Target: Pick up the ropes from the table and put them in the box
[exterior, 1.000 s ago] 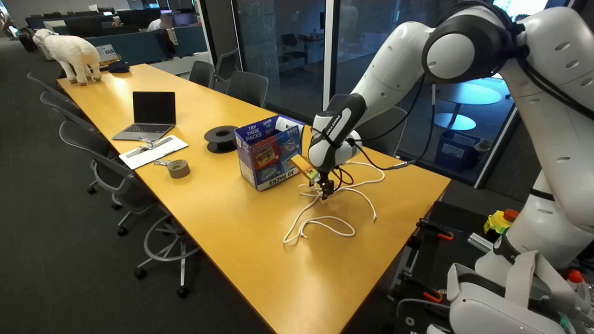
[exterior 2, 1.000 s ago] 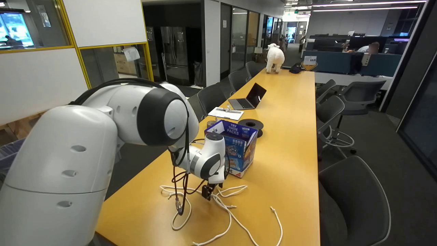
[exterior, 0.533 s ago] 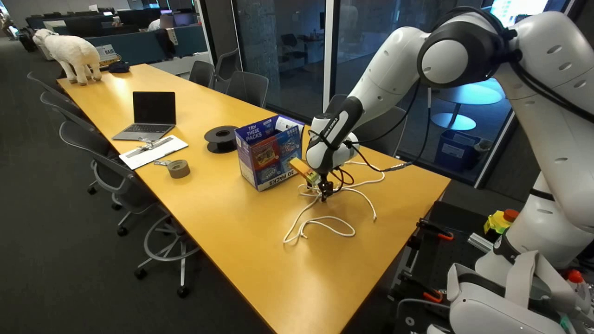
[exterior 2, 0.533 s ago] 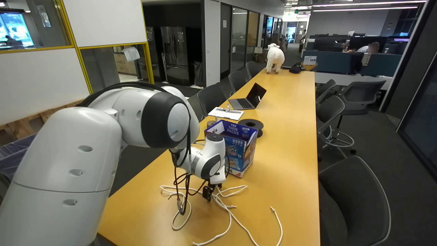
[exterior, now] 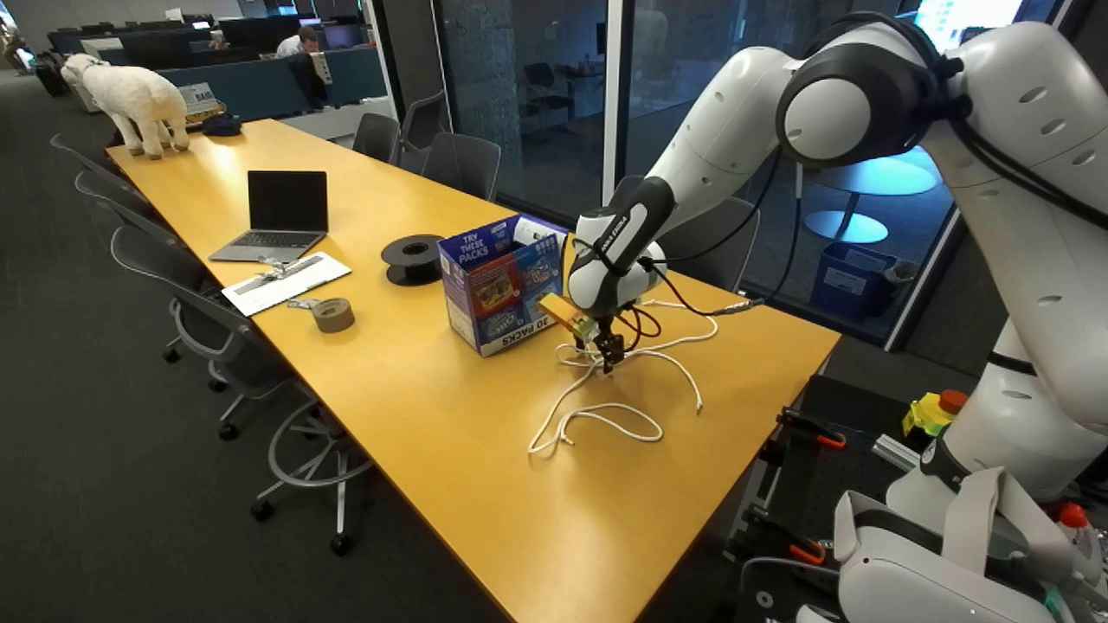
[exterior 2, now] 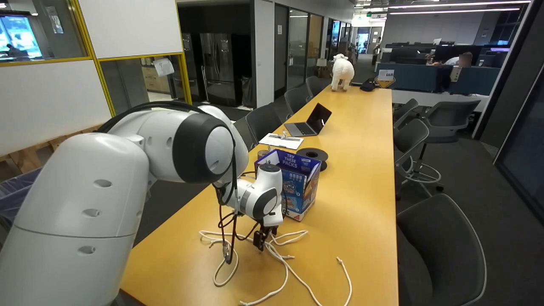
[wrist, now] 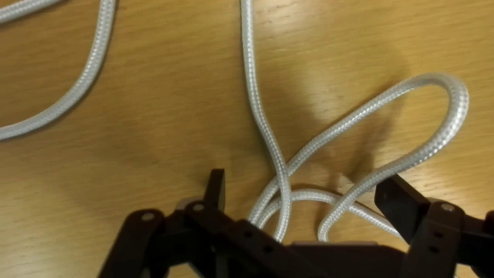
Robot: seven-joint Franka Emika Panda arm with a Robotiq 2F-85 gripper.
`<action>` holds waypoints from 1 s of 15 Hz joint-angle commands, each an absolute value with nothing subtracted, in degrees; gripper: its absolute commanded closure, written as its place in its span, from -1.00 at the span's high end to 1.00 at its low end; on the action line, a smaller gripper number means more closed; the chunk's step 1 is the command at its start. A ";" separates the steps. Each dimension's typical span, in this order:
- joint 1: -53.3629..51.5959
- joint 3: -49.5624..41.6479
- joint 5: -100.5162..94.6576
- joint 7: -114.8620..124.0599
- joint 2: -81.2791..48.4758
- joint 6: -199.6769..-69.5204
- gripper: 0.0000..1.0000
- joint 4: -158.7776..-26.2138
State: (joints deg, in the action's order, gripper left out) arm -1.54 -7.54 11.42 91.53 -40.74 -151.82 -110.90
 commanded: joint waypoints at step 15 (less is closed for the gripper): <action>-3.44 -9.51 9.87 91.00 -41.51 -150.89 1.00 -109.25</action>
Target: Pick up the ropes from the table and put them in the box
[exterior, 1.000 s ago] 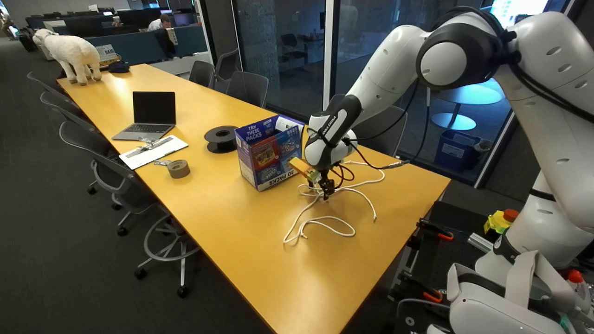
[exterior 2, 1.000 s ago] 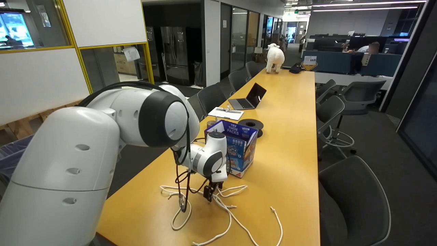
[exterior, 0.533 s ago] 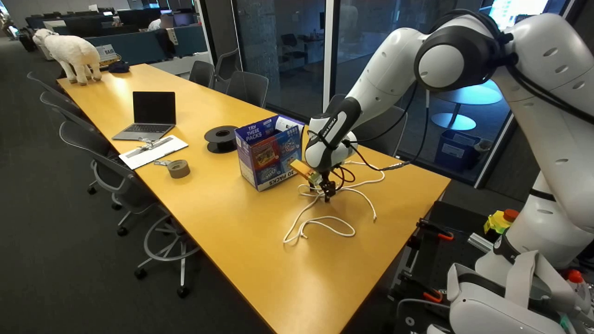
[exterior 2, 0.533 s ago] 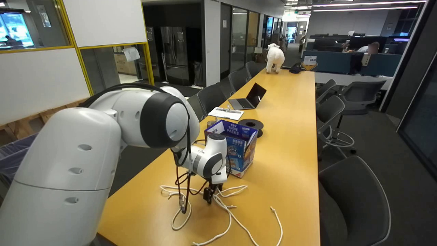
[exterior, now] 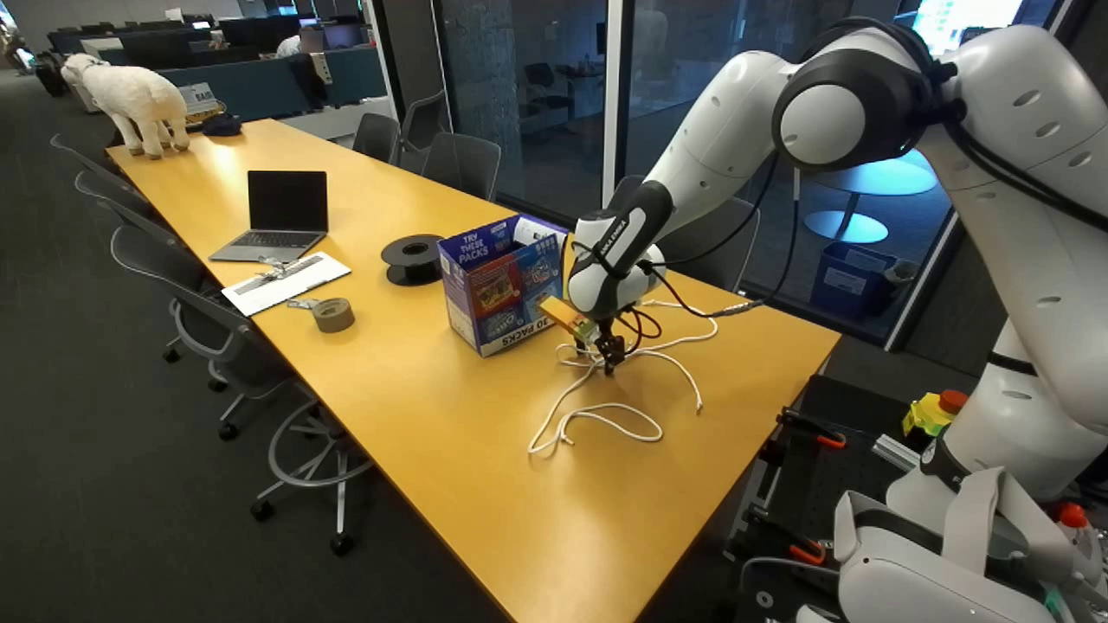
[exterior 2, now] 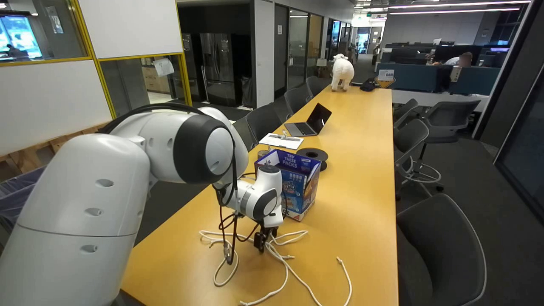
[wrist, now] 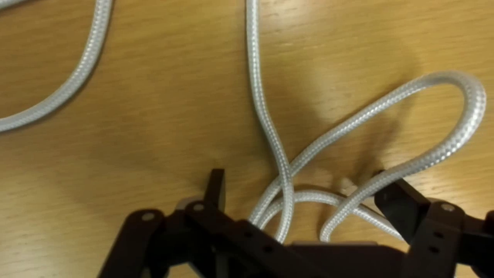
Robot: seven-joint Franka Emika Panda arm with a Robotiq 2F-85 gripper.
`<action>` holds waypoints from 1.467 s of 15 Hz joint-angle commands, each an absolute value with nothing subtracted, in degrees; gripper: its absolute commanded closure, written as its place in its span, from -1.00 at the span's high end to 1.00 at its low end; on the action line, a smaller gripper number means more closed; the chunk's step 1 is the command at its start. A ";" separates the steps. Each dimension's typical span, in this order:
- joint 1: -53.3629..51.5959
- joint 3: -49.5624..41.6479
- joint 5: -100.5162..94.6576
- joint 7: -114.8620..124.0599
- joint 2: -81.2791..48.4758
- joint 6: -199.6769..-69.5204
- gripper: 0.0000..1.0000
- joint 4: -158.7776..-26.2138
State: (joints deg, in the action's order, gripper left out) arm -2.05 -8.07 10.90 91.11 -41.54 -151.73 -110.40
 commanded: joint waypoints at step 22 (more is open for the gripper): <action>-3.45 -10.76 5.67 87.90 -41.08 -153.60 -0.79 -110.10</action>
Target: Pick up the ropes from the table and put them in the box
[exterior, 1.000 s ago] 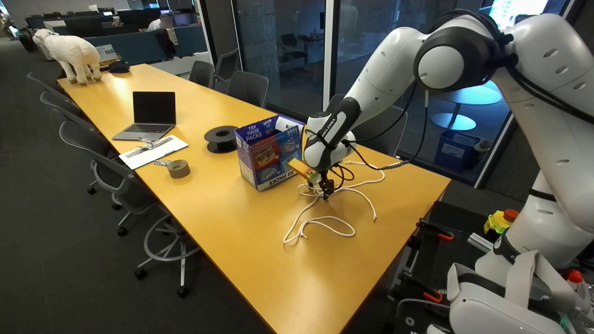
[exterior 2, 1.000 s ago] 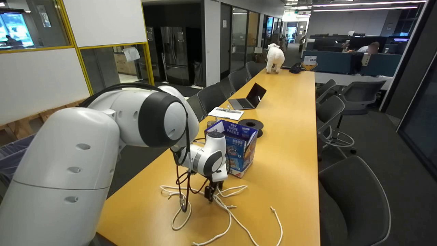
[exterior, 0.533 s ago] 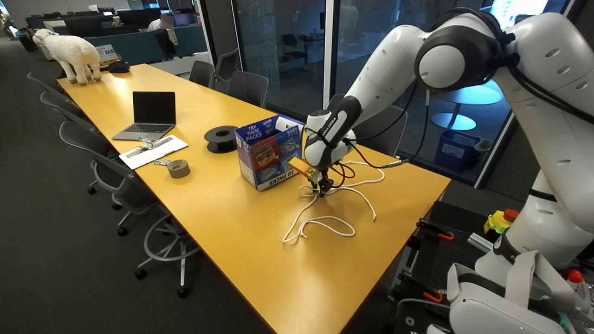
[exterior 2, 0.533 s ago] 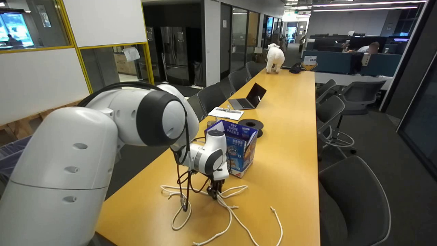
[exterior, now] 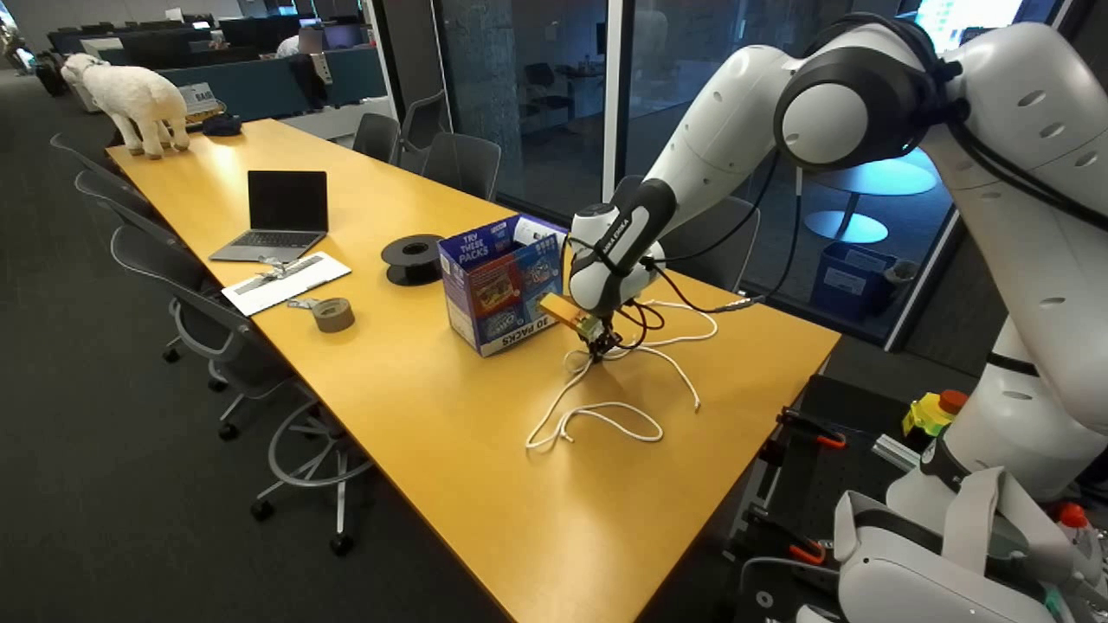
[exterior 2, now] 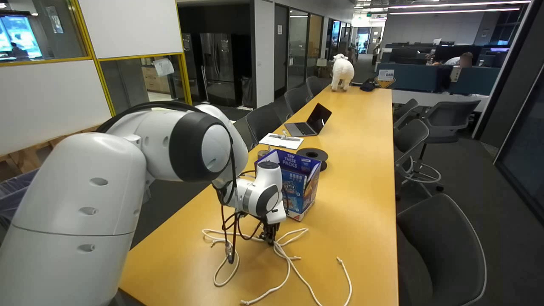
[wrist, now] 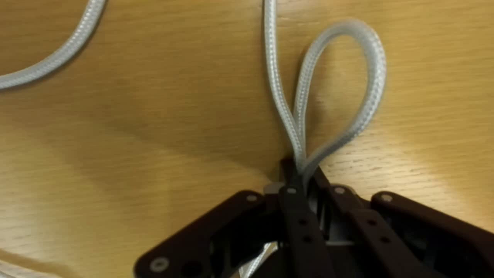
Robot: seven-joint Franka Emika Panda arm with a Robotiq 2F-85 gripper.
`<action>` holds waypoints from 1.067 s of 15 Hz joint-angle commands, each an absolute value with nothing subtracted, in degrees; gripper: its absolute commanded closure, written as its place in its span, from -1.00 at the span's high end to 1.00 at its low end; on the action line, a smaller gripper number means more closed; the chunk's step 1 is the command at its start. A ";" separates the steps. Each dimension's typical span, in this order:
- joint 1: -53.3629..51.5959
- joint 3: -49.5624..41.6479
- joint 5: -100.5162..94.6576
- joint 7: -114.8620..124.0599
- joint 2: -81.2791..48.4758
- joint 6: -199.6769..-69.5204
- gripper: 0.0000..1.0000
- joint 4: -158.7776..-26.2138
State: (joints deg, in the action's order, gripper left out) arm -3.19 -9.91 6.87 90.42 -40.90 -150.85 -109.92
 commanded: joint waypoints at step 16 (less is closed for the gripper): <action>-19.80 -31.33 -6.10 73.57 -26.71 -175.07 -0.81 -110.08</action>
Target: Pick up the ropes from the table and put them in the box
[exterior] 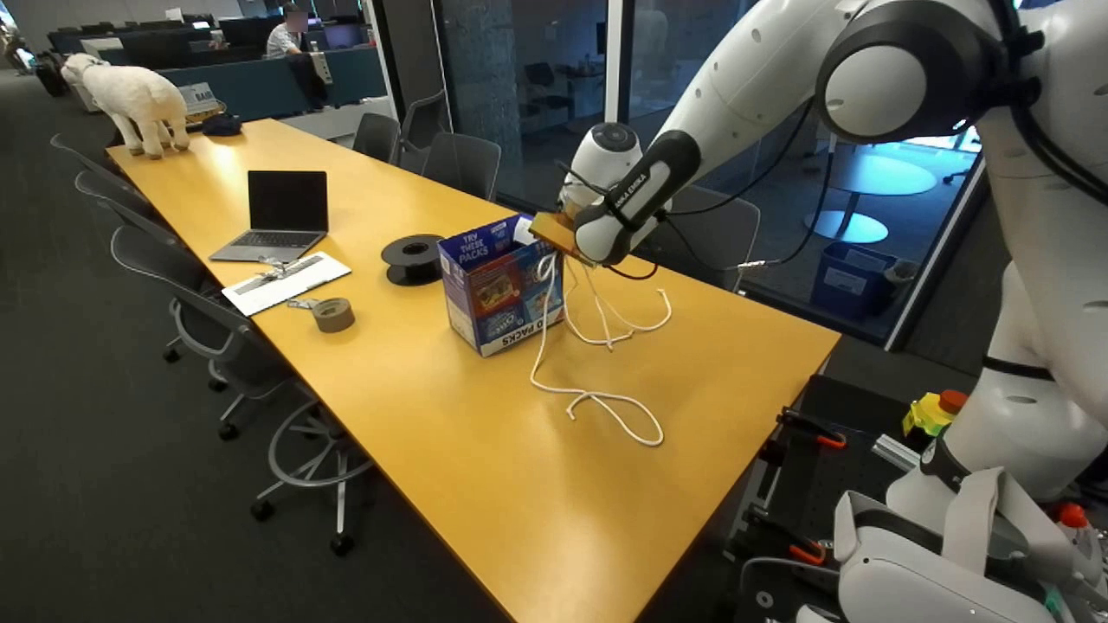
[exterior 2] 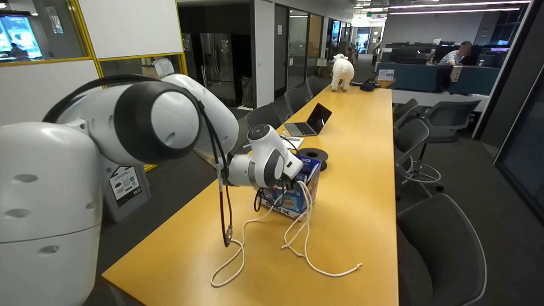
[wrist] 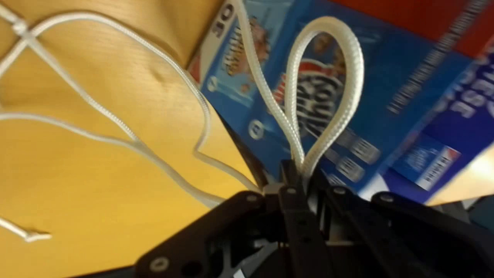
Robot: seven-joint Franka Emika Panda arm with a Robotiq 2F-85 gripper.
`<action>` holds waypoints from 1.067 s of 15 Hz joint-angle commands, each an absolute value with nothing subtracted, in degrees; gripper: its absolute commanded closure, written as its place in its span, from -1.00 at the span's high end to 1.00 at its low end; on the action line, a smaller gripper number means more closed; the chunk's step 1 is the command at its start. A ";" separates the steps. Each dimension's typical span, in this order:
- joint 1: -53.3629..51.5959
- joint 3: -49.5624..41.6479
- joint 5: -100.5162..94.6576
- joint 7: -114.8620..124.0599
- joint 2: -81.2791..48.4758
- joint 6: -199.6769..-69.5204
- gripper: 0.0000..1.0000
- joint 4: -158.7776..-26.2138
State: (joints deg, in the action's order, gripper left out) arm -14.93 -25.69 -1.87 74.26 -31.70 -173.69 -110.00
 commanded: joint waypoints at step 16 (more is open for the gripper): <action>-25.79 -42.45 -8.83 80.66 -27.93 -152.46 -0.78 -73.46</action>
State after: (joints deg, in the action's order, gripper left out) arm -26.44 -40.88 -8.70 77.88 -23.35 -156.61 -83.02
